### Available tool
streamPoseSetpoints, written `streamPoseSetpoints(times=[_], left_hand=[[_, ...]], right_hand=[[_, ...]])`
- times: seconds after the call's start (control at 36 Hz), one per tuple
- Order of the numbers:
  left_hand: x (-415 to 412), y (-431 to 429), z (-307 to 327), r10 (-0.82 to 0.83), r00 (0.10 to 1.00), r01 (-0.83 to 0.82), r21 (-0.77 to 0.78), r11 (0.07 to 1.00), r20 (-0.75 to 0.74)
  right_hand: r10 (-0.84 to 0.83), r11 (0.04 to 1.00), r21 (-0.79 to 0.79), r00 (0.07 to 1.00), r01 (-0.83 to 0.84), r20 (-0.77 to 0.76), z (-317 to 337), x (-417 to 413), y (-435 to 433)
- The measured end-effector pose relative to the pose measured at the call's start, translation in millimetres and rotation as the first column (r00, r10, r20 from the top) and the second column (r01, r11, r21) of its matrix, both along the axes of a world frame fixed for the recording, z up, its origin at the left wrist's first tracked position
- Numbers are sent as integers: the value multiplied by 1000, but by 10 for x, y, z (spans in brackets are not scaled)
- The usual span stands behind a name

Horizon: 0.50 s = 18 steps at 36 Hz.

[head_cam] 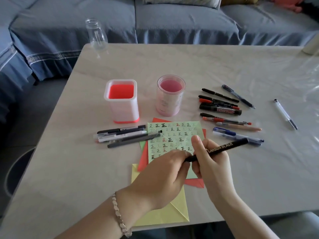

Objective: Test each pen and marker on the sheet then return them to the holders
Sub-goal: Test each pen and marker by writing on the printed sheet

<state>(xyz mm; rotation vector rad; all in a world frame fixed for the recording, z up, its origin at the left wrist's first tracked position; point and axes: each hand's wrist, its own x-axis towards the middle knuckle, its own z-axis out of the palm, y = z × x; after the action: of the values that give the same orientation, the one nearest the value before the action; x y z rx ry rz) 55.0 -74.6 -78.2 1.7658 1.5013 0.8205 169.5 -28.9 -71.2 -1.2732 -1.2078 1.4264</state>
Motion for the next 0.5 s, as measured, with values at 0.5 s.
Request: streamPoseSetpoints(times=[0.5], left_hand=[[-10,-48,-153,-37,999,40,-76,996,38]], right_hand=[[-2,988,-154,998,-8,-65,-128,3,-47]])
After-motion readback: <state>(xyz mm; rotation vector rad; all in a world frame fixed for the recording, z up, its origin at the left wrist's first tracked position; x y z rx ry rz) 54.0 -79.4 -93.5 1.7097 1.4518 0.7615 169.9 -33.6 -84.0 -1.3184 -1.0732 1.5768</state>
